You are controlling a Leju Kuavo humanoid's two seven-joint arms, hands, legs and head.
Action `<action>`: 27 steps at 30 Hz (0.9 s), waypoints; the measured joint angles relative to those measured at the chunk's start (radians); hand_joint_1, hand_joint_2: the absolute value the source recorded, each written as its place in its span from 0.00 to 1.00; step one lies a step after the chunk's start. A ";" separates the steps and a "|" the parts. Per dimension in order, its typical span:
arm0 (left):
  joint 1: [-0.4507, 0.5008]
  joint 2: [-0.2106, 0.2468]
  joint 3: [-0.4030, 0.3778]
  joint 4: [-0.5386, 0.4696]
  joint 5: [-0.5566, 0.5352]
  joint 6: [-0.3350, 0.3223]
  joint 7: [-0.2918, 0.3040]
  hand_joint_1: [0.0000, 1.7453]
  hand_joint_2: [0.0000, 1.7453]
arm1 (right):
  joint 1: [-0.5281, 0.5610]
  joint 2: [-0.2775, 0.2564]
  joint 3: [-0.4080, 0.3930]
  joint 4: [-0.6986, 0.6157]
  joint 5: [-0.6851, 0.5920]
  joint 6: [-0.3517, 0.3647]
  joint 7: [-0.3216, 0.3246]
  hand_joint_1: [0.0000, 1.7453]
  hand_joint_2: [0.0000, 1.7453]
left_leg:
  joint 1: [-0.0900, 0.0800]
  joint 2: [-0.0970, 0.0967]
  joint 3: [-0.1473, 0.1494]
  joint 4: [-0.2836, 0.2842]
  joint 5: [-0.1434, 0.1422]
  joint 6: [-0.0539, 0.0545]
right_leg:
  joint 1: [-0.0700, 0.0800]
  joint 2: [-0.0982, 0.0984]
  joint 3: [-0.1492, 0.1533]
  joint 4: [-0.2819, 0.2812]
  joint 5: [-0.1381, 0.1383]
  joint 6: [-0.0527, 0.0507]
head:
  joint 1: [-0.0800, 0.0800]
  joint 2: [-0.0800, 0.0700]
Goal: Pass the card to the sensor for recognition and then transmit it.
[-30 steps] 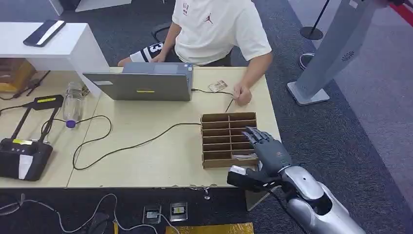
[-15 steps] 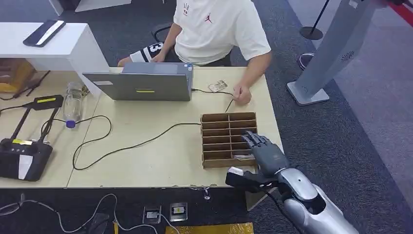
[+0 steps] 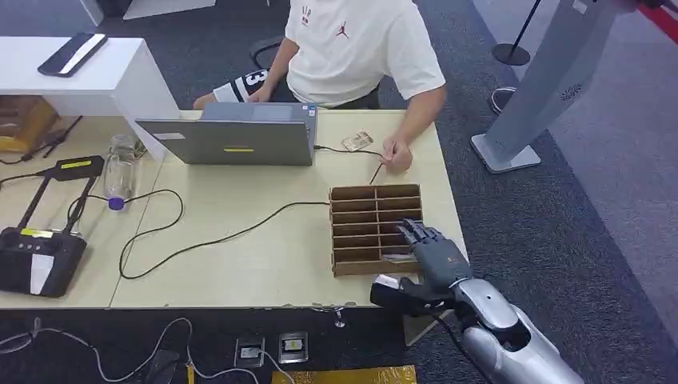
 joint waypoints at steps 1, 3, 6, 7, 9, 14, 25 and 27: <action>0.000 0.000 0.000 0.000 0.000 0.000 0.000 0.00 0.00 | 0.000 0.000 0.000 0.002 -0.004 -0.004 0.001 1.00 1.00 | 0.000 0.000 0.000 0.000 0.000 0.000 | 0.000 0.000 0.000 0.000 0.000 0.000 | 0.000 0.000; 0.000 0.000 0.000 0.000 0.000 -0.001 0.000 0.00 0.00 | 0.000 0.000 0.000 0.007 -0.013 -0.009 0.003 1.00 1.00 | 0.000 0.000 0.000 0.000 0.000 0.000 | 0.000 0.000 0.000 0.000 0.000 0.000 | 0.000 0.000; 0.000 0.000 0.000 0.000 0.000 -0.001 0.000 0.00 0.00 | 0.001 0.000 0.000 0.011 -0.023 -0.017 0.008 1.00 1.00 | 0.000 0.000 0.000 0.000 0.000 0.000 | 0.000 0.000 0.000 0.000 0.000 0.000 | 0.000 0.000; 0.000 0.000 0.000 0.000 0.000 -0.001 0.000 0.00 0.00 | 0.002 0.000 0.000 0.012 -0.025 -0.022 0.010 1.00 1.00 | 0.000 0.000 0.000 0.000 0.000 0.000 | 0.000 0.000 0.000 0.000 0.000 0.000 | 0.000 0.000; 0.000 0.000 0.000 0.001 0.000 -0.001 -0.001 0.00 0.00 | 0.004 0.000 0.000 0.016 -0.026 -0.034 0.010 1.00 1.00 | 0.000 0.000 0.000 0.000 0.000 0.000 | 0.000 0.000 0.000 0.000 0.000 0.000 | 0.000 0.000; 0.000 0.000 0.000 0.001 -0.003 -0.001 -0.002 0.00 0.00 | 0.005 0.000 0.000 0.024 -0.026 -0.051 0.011 1.00 1.00 | 0.000 0.000 0.000 0.000 0.000 0.000 | 0.000 0.000 0.000 0.000 0.000 0.000 | 0.000 0.000; -0.008 0.000 0.000 0.002 -0.010 -0.002 -0.003 0.00 0.00 | 0.004 0.006 0.000 0.047 -0.032 -0.096 0.008 1.00 1.00 | 0.000 0.000 0.000 0.000 0.000 0.000 | 0.000 0.000 0.000 0.000 0.000 0.000 | 0.000 0.000; -0.009 -0.001 0.000 0.002 -0.011 -0.002 -0.005 0.00 0.00 | 0.002 0.008 0.000 0.050 -0.032 -0.105 0.007 1.00 1.00 | 0.000 0.000 0.000 0.000 0.000 0.000 | 0.000 0.000 0.000 0.000 0.000 0.000 | 0.000 0.000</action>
